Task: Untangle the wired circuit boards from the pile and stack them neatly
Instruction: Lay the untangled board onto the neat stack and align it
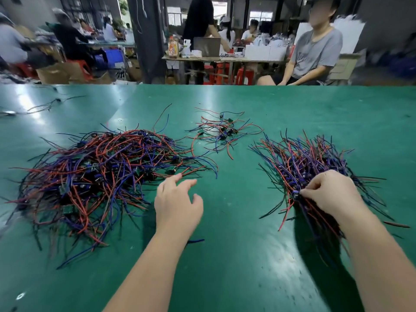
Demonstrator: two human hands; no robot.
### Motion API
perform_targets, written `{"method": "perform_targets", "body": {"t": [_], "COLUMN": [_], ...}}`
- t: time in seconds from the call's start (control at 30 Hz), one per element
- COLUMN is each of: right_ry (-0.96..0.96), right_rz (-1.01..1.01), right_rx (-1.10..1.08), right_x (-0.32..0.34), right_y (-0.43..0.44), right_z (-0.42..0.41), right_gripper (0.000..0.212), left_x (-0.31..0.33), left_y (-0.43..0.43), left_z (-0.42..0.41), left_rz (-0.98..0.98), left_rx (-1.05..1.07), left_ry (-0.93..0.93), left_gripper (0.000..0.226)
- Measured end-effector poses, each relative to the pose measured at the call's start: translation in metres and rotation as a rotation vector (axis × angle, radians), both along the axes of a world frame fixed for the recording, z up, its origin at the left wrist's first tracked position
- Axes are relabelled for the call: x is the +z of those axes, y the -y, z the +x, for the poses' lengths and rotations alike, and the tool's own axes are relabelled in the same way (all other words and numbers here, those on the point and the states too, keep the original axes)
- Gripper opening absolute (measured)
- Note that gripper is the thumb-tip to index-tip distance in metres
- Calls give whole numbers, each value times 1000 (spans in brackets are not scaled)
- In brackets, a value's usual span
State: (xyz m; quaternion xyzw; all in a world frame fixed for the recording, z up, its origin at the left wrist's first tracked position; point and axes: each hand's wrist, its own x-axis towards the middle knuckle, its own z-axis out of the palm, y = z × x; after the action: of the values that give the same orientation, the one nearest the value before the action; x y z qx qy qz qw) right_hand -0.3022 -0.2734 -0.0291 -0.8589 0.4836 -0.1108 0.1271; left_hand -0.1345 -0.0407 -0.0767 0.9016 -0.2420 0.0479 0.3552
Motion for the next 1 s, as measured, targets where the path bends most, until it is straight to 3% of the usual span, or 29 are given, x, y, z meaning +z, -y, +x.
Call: {"method": "perform_targets", "body": {"t": [0.07,0.13,0.23,0.33,0.43,0.53,0.67,0.83,1.0], "right_ry": [-54,12,84,75,121,149,131,244,337], "right_rz": [-48,-113,-119,-54,-47,-37,78,106,162], "right_rx": [62,149,262,390,511,590,656,665,628], "right_x": [11,17,24,21,13,-4,-26,-31,-30], "right_y": [-13,-28,-57,-82,-100,-112,-118,-119,-117], "right_z": [8,18,38,63,82,87,81,79,77], "right_gripper": [22,23,29,32,27,23,21,19,15], "left_x": [1,2,3,2,2,4,4,3,4], "left_y": [-3,-8,-15,-18,-19,-20,-23,-22,-21], "left_z": [3,8,18,25,27,29,35,46,42], "left_rz": [151,253,316,369,379,274,50,-15,-488], "left_rx": [78,158,256,249,243,255,299,302,334], "left_ry": [-1,18,-31,-181,-196,-170,-236,-266,-178], "left_gripper": [50,55,58,59,52,41,51,54,22]}}
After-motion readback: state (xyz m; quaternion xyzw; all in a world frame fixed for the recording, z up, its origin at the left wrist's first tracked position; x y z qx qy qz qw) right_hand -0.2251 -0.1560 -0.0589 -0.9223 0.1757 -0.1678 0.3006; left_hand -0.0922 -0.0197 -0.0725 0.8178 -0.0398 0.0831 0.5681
